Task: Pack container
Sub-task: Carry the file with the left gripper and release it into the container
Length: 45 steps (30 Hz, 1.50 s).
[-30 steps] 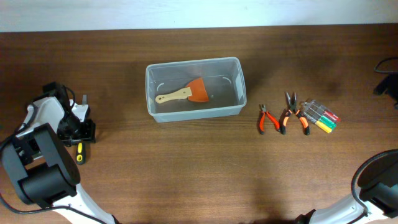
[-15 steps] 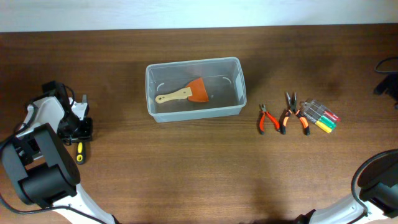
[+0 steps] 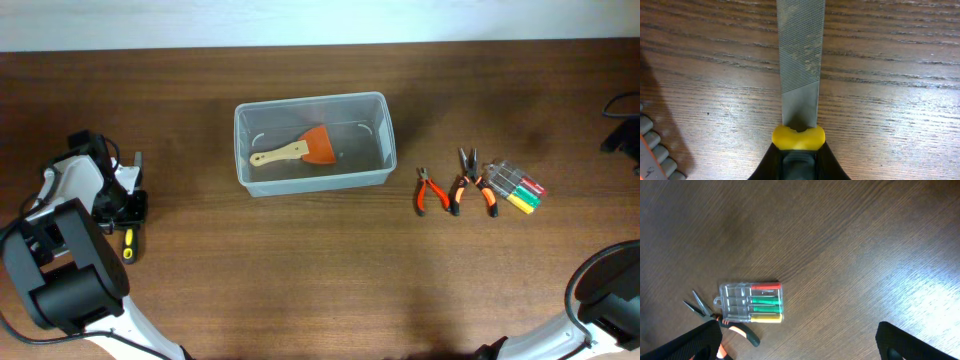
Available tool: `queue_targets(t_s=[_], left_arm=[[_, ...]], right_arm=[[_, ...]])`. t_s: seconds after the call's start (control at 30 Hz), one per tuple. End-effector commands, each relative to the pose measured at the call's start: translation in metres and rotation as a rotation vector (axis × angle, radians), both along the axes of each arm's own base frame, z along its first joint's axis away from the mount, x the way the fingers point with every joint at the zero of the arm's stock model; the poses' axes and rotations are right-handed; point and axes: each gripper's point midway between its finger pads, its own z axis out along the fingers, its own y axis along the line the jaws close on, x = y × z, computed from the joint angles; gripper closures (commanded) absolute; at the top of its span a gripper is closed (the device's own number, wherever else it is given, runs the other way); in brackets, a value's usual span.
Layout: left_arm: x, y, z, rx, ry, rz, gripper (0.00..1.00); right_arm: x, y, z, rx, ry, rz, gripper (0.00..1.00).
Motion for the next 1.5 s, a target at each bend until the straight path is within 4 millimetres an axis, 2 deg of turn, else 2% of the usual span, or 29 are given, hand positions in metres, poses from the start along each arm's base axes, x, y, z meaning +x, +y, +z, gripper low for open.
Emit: queue_targets(t_s=[0.0, 0.1, 0.17, 0.27, 0.33, 0.5, 0.6, 0.7, 0.77, 0.87, 0.93, 1.0, 1.03, 1.13, 1.23, 1.33, 1.47], left_arm=[[-0.007, 0.001, -0.022, -0.007, 0.047, 0.014, 0.98], [-0.002, 0.000, -0.014, -0.017, 0.046, 0.012, 0.98], [0.007, -0.003, -0.003, -0.037, 0.030, 0.006, 0.98], [0.028, -0.007, 0.026, -0.034, -0.005, -0.019, 0.98], [0.045, -0.011, 0.051, -0.021, -0.038, -0.046, 0.98], [0.099, -0.035, 0.134, 0.032, -0.195, -0.152, 0.98], [0.127, -0.066, 0.190, 0.063, -0.314, -0.266, 0.98], [0.147, -0.112, 0.243, 0.087, -0.442, -0.405, 0.98], [0.156, -0.145, 0.271, 0.094, -0.520, -0.492, 0.98], [0.160, -0.205, 0.295, 0.093, -0.596, -0.711, 0.98], [0.157, -0.246, 0.296, 0.087, -0.607, -0.881, 0.98], [0.147, -0.291, 0.286, 0.047, -0.586, -1.102, 0.98], [0.140, -0.313, 0.275, 0.027, -0.556, -1.232, 0.98], [0.125, -0.351, 0.238, 0.032, -0.442, -1.508, 0.98], [0.125, -0.363, 0.195, 0.071, -0.319, -1.653, 0.98], [0.139, -0.355, 0.156, 0.153, -0.214, -1.661, 0.98], [0.156, -0.353, 0.118, 0.159, -0.170, -1.649, 0.98]], right_arm=[[0.001, -0.002, 0.003, -0.015, -0.002, -0.005, 0.02], [0.001, -0.002, 0.003, -0.015, -0.002, -0.005, 0.02], [0.001, -0.002, 0.003, -0.015, -0.002, -0.005, 0.02], [0.001, -0.002, 0.003, -0.015, -0.002, -0.005, 0.01], [0.001, -0.002, 0.003, -0.015, -0.002, -0.005, 0.02], [0.001, -0.002, 0.003, -0.015, -0.002, -0.005, 0.02], [0.002, -0.002, 0.003, -0.015, -0.002, -0.005, 0.02], [0.001, -0.002, 0.003, -0.015, -0.002, -0.005, 0.01], [0.001, -0.002, 0.003, -0.015, -0.002, -0.005, 0.02], [0.001, -0.002, 0.003, -0.015, -0.002, -0.005, 0.02], [0.001, -0.002, 0.003, -0.015, -0.002, -0.005, 0.02], [0.001, -0.002, 0.003, -0.015, -0.002, -0.005, 0.02], [0.001, -0.002, 0.003, -0.016, -0.002, -0.005, 0.01], [0.001, -0.002, 0.003, -0.015, -0.002, -0.005, 0.02], [0.001, -0.002, 0.003, -0.015, -0.002, -0.005, 0.02], [0.001, -0.002, 0.003, -0.015, -0.002, -0.005, 0.02], [0.001, -0.002, 0.003, -0.015, -0.002, -0.005, 0.02]])
